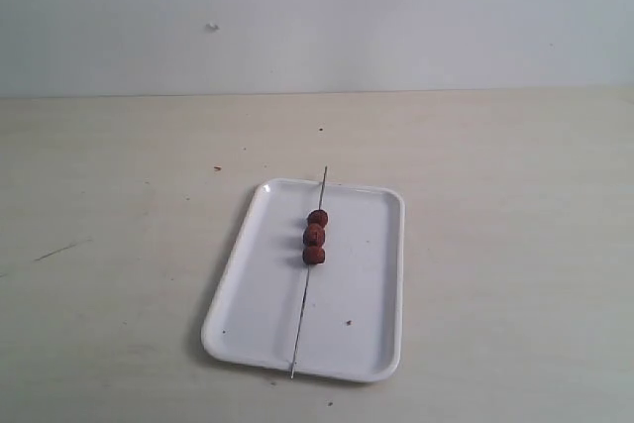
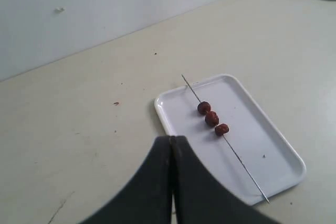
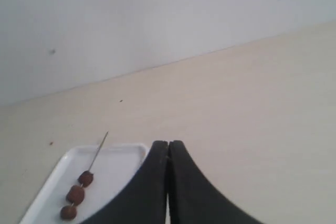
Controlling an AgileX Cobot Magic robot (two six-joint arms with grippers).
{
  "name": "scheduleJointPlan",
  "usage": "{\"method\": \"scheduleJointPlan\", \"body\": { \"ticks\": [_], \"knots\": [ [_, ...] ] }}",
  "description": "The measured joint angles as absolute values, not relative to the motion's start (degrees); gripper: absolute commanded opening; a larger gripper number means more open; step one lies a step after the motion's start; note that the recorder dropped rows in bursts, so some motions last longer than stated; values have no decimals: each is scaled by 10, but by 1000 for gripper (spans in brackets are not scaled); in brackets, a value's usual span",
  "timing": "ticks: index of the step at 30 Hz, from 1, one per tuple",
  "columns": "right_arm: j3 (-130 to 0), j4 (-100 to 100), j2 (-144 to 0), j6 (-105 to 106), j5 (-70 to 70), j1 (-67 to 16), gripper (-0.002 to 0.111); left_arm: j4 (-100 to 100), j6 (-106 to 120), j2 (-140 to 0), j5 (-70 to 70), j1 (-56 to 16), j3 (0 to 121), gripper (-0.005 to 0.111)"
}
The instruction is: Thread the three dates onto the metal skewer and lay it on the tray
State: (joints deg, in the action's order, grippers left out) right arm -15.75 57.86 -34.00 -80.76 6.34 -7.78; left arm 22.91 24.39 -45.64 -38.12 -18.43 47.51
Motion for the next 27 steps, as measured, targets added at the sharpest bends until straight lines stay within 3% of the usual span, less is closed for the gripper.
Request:
{"method": "scheduleJointPlan", "body": {
  "ticks": [10,22,27],
  "knots": [
    [-6,580,-85,-811,52,89,0,229,244,-456,-381,-184,475,0],
    [-2,543,-24,-817,0,97,0,229,244,-456,-381,-184,475,0],
    [-2,312,-24,-616,-5,97,0,229,244,-456,-381,-184,475,0]
  ]
}}
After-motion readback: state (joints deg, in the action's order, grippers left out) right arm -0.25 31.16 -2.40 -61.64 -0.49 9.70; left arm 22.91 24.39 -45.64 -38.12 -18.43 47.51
